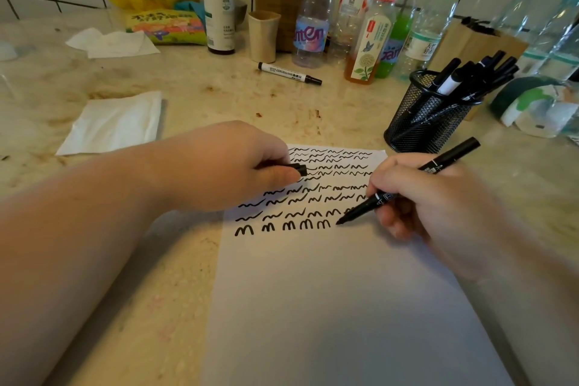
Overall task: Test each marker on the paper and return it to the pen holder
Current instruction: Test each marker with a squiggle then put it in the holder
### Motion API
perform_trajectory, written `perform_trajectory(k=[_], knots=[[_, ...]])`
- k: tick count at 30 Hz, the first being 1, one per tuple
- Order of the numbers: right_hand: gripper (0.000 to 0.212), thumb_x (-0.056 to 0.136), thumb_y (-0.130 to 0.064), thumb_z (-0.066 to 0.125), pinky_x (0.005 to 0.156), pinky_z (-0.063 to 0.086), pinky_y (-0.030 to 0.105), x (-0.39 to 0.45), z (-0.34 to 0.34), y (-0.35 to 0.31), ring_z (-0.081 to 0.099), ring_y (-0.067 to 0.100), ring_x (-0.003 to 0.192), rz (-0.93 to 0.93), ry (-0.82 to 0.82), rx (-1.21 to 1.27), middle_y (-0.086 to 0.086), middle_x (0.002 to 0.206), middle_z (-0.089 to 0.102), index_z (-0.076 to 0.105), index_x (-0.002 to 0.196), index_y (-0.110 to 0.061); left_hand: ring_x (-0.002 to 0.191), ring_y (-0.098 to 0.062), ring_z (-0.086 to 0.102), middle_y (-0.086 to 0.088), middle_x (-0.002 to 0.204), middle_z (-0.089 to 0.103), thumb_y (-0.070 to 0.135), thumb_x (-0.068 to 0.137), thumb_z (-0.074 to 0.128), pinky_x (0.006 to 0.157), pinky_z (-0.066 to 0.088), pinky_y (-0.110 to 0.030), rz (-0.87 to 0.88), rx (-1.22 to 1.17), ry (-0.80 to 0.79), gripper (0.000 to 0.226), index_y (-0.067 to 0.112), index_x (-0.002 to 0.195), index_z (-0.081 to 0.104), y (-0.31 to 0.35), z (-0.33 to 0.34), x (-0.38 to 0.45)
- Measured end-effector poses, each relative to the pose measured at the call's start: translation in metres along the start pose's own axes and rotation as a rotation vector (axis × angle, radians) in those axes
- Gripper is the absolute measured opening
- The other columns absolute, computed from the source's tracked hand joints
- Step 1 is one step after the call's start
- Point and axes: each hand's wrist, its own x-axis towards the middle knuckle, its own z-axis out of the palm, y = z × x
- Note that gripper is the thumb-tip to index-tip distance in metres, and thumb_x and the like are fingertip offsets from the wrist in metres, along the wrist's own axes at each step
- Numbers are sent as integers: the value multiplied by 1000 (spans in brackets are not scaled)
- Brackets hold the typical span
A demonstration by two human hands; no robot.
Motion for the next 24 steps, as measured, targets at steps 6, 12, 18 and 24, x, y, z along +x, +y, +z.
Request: perform_trajectory(k=[6, 12, 18, 24], knots=[[28, 88, -6, 58, 40, 38, 24, -1, 2, 0, 46, 21, 42, -4, -12, -32, 11, 47, 56, 69, 62, -10, 64, -7, 55, 8, 70, 62, 58, 90, 44, 58, 44, -27, 6, -6, 5, 31, 32, 86, 62, -1, 1, 0], [29, 87, -6, 58, 39, 38, 23, 2, 2, 1, 47, 18, 39, 17, 43, -30, 9, 46, 57, 71, 62, -11, 64, -7, 54, 8, 70, 62, 58, 89, 44, 58, 44, -27, -2, -4, -2, 32, 32, 88, 63, -1, 0, 0], [28, 85, -5, 60, 38, 37, 24, 1, 0, 1, 46, 18, 38, 20, 62, -54, 8, 44, 56, 71, 61, -12, 63, -6, 53, 8, 69, 61, 58, 89, 43, 58, 44, -27, 2, 7, 0, 33, 31, 88, 63, -1, 1, 0], [26, 83, -6, 59, 37, 36, 23, 4, -2, 3, 45, 18, 37, 23, 108, -55, 7, 43, 56, 71, 60, -11, 63, -7, 53, 8, 68, 60, 57, 90, 44, 58, 43, -28, 4, 8, -1, 32, 32, 86, 62, -1, 1, 0]])
